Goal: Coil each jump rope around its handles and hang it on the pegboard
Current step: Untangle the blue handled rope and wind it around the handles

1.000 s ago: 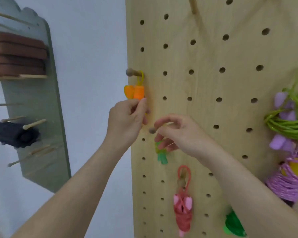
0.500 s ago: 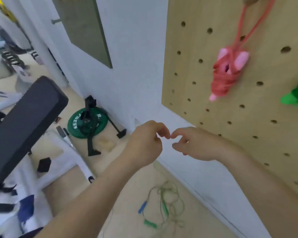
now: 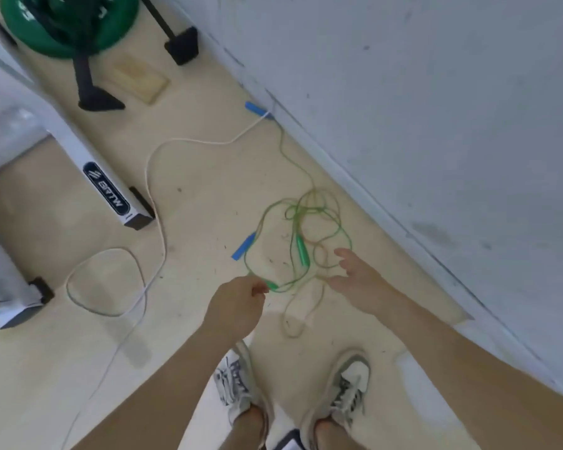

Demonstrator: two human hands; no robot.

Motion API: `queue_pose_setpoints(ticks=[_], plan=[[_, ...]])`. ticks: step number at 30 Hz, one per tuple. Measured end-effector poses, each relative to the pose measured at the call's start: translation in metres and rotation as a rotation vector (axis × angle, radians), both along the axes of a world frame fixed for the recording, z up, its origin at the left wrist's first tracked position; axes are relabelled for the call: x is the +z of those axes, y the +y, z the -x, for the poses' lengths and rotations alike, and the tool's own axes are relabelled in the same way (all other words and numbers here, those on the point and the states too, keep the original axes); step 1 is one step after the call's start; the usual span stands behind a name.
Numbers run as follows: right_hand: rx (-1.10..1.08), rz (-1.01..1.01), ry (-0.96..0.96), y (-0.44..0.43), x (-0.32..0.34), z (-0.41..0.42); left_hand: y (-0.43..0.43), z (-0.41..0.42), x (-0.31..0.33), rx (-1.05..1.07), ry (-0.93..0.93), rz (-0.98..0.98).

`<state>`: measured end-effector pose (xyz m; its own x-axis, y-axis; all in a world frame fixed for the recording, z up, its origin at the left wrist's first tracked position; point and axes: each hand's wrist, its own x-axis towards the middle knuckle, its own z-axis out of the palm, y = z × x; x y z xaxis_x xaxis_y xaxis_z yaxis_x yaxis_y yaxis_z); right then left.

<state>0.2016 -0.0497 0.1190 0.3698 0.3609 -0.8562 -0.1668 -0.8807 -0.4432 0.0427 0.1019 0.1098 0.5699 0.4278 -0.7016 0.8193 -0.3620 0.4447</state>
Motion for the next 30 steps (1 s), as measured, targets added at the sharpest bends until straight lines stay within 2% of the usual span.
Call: queue_pose_setpoints(ticks=[5,9,12,14,17,20,23,25,27,30], plan=[[-0.257,0.124,0.039,-0.032,-0.165,0.014,-0.037,0.010,-0.163,-0.141,0.061,0.039],[-0.313,0.078,-0.036,-0.027,-0.251,0.016,-0.061,-0.005,-0.238,-0.213,-0.045,0.129],[-0.156,0.063,-0.092,-0.015,-0.288,0.028,-0.072,-0.016,-0.263,-0.071,-0.074,0.270],[-0.137,0.020,-0.004,-0.005,-0.292,0.043,-0.077,-0.018,-0.260,0.116,-0.084,0.383],[-0.109,-0.090,0.081,0.005,-0.253,0.055,-0.069,-0.013,-0.228,0.385,-0.128,0.511],[0.072,-0.265,0.113,0.020,-0.169,0.048,-0.046,-0.005,-0.170,0.701,-0.169,0.722],[0.351,-0.404,0.092,0.034,-0.074,0.048,-0.024,-0.007,-0.093,0.908,-0.391,1.078],[0.487,-0.460,0.122,0.030,-0.021,0.055,-0.018,-0.010,-0.036,0.956,-0.577,1.180],[0.573,-0.480,0.214,0.009,0.018,0.064,-0.019,-0.011,0.017,1.020,-0.750,1.159],[0.701,-0.407,0.265,-0.031,0.045,0.075,-0.031,-0.005,0.073,1.091,-0.897,0.951]])
